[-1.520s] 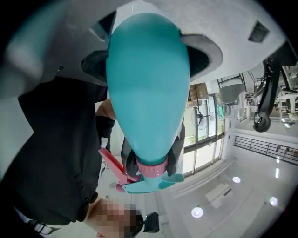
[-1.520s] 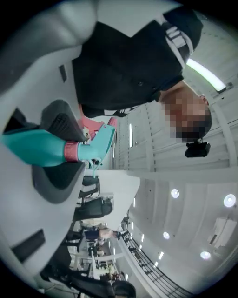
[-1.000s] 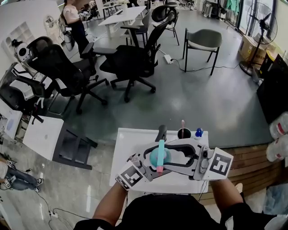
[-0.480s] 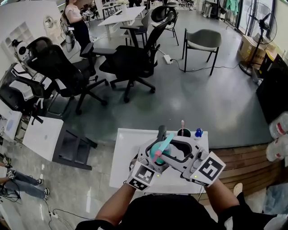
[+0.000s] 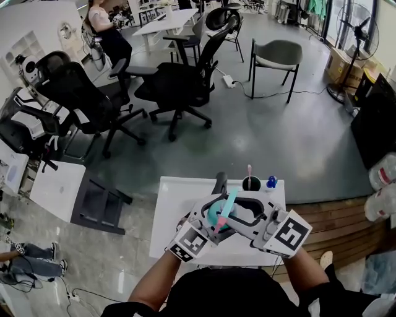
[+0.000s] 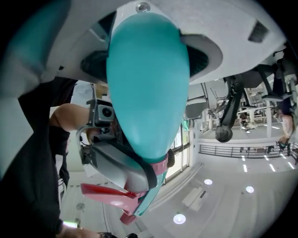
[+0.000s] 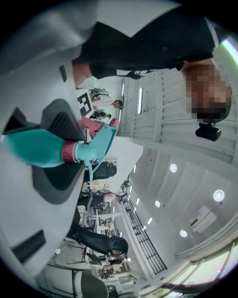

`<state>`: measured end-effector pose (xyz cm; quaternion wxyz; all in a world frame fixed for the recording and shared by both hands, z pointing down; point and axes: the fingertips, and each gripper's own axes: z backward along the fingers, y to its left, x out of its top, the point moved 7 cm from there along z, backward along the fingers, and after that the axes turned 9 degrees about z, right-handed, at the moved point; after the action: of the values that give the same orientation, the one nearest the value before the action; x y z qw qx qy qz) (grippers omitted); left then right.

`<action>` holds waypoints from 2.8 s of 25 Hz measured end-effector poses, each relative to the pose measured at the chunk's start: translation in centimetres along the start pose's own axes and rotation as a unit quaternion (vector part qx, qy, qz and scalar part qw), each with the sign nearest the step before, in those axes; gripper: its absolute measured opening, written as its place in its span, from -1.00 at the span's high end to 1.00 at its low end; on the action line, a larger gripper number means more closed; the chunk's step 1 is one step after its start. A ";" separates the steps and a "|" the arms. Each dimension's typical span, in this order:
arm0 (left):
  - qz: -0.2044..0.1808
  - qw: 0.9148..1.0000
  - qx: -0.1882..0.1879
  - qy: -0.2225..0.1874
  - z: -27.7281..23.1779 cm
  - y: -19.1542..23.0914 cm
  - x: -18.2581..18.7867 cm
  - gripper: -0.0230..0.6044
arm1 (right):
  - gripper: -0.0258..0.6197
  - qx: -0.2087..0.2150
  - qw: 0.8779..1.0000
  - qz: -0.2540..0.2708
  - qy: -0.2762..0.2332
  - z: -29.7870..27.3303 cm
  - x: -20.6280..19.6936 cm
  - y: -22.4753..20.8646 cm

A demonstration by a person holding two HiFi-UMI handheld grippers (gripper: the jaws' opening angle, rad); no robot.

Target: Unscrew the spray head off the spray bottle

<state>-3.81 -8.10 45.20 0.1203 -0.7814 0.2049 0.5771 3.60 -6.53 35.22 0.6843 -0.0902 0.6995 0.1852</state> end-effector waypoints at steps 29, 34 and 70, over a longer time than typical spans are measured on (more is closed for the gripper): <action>0.019 0.996 -0.082 -0.028 1.2 -0.4 0.6 -0.44 | 0.30 0.083 0.996 -0.005 -0.022 1.6 0.4 0.2; 0.029 0.999 -0.019 -0.016 1.0 0.5 0.4 -0.44 | 0.28 0.010 0.999 -0.025 -0.031 1.2 -1.0 -0.5; -0.050 0.965 -0.256 -0.005 1.8 -5.1 0.3 -0.44 | 0.50 0.204 0.978 -0.023 -0.045 3.1 1.0 2.5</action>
<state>-2.96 -2.89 44.09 -0.0543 -0.7923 0.0103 0.6076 5.51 -2.95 34.60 0.7233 0.0436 0.6886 0.0264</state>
